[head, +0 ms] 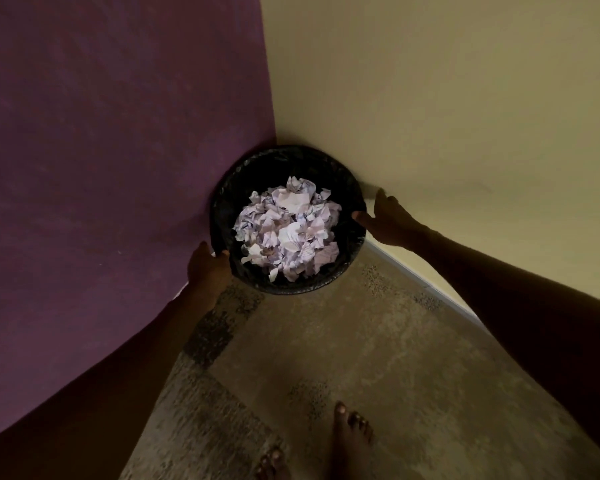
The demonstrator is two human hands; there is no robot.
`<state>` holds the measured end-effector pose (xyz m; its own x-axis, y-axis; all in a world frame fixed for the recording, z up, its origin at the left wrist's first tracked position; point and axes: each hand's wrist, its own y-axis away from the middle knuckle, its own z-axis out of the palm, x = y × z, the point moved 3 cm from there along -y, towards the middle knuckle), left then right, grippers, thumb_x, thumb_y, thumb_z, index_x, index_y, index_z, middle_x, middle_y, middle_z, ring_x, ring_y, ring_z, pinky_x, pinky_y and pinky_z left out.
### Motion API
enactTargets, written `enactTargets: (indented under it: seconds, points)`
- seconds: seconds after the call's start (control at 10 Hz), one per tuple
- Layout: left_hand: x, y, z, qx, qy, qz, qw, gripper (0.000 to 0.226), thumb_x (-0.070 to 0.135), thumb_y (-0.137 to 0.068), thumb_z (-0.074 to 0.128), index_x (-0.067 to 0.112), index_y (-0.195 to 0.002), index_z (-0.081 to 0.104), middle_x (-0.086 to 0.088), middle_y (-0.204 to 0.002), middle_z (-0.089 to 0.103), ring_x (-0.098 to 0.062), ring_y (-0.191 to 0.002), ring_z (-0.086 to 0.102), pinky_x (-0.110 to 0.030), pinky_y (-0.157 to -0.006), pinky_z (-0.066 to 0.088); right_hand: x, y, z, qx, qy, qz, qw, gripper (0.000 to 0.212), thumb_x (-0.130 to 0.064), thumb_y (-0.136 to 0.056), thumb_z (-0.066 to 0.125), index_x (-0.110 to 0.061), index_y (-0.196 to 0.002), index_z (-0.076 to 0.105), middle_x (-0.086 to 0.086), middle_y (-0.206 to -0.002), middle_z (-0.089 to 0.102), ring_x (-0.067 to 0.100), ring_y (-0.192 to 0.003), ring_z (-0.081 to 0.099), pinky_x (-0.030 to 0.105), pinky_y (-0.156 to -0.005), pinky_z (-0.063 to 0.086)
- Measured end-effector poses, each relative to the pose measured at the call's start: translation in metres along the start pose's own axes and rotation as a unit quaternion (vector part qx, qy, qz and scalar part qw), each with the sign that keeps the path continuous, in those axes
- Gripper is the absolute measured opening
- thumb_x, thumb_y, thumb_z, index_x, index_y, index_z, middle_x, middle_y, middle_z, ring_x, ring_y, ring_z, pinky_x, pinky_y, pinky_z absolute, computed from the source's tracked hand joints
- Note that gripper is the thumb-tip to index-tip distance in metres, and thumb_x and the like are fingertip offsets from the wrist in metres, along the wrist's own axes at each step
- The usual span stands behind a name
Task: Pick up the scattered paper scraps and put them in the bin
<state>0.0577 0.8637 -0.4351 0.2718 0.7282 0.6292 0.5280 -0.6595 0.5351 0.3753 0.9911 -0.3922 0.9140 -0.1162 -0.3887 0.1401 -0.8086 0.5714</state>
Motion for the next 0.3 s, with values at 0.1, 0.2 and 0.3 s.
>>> enactTargets:
  seconds: [0.1, 0.2, 0.3]
  points:
    - [0.019, 0.036, -0.008, 0.041, -0.034, 0.003, 0.999, 0.063, 0.031, -0.101, 0.045, 0.000, -0.150, 0.021, -0.019, -0.157, 0.024, -0.033, -0.143, 0.026, -0.037, -0.117, 0.024, -0.002, 0.039, -0.003, 0.082, 0.014, -0.026, 0.996, 0.076, -0.041, -0.100, 0.044, 0.002, -0.151, 0.008, 0.030, -0.149, 0.026, 0.044, -0.134, 0.036, 0.047, -0.104, 0.037]
    - [0.039, 0.080, -0.015, 0.064, -0.075, 0.152, 0.984, 0.063, 0.027, -0.102, 0.043, 0.000, -0.152, 0.016, -0.020, -0.158, 0.018, -0.033, -0.146, 0.018, -0.041, -0.119, 0.019, -0.005, 0.081, 0.002, 0.159, 0.063, -0.094, 0.981, 0.072, -0.042, -0.100, 0.043, 0.000, -0.151, 0.016, 0.026, -0.152, 0.027, 0.042, -0.137, 0.031, 0.046, -0.108, 0.034]
    - [0.053, 0.122, -0.023, 0.040, -0.131, 0.281, 0.950, 0.064, 0.026, -0.103, 0.040, 0.002, -0.153, 0.007, -0.015, -0.161, 0.004, -0.028, -0.149, 0.001, -0.039, -0.121, 0.011, -0.020, 0.123, 0.006, 0.232, 0.083, -0.134, 0.960, 0.069, -0.041, -0.100, 0.044, -0.001, -0.151, 0.021, 0.026, -0.154, 0.025, 0.039, -0.143, 0.024, 0.047, -0.114, 0.029]
